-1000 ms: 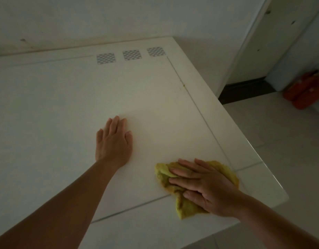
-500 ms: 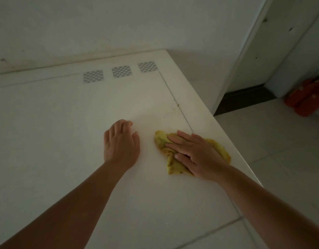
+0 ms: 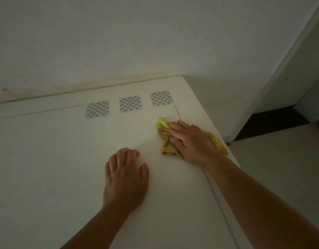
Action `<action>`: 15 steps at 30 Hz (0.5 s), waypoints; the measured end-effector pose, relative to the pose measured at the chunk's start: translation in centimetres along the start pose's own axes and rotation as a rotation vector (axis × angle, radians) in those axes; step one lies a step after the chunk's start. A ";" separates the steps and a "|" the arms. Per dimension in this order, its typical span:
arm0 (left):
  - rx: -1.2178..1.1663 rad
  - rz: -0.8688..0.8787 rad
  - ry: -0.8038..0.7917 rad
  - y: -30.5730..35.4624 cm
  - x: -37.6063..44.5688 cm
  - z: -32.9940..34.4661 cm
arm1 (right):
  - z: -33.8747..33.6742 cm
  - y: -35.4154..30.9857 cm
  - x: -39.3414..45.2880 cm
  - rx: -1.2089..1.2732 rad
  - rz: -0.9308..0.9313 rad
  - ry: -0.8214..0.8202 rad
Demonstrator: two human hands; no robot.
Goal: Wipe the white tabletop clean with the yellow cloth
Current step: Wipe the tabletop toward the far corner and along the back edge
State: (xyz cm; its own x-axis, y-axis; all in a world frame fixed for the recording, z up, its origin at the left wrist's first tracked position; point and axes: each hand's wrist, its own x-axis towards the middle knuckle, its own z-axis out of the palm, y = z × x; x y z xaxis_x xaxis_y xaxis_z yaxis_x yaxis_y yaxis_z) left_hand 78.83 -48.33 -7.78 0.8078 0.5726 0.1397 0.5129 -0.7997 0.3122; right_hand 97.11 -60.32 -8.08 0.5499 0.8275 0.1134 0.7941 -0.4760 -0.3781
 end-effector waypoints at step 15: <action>0.068 -0.065 0.056 0.4 5.4 1.4 | 1.1 2.3 12.6 -0.107 0.077 0.037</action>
State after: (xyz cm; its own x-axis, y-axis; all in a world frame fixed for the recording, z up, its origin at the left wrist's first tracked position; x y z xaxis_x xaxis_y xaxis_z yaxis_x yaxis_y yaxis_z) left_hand 83.82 -45.77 -8.21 0.7554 0.6317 0.1739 0.5839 -0.7695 0.2586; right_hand 105.58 -50.72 -8.54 0.6178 0.7768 0.1225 0.7713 -0.5681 -0.2870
